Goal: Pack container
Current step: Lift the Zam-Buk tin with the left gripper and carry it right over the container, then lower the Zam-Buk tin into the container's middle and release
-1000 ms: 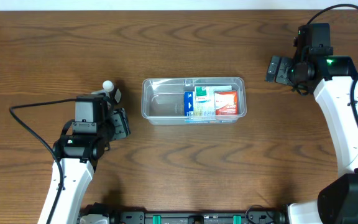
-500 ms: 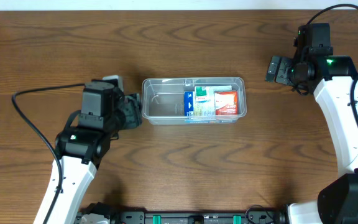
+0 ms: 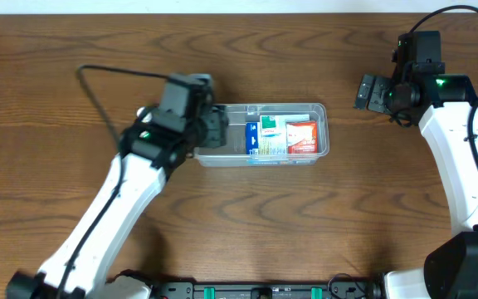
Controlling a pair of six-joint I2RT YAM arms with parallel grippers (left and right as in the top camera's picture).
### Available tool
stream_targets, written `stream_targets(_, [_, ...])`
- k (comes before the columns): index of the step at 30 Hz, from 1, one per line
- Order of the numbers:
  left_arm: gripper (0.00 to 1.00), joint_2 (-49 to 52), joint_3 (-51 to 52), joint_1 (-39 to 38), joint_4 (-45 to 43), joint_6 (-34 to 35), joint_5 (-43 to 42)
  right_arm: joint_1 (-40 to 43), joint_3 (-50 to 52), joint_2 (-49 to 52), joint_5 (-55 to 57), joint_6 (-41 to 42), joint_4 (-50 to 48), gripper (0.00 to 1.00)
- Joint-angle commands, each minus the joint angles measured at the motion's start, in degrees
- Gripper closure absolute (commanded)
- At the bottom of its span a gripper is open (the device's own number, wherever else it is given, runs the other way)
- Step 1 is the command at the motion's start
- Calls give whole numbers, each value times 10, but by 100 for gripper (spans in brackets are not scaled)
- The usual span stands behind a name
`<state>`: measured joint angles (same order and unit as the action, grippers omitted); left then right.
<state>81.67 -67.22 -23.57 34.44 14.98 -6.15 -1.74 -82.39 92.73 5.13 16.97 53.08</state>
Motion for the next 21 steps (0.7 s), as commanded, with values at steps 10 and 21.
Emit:
stream_targets(10, [43, 87, -33, -73, -35, 4, 23, 1, -5, 2, 5, 3, 1, 1])
stream_targets(21, [43, 136, -33, -124, -89, 60, 32, 1, -5, 2, 5, 3, 1, 1])
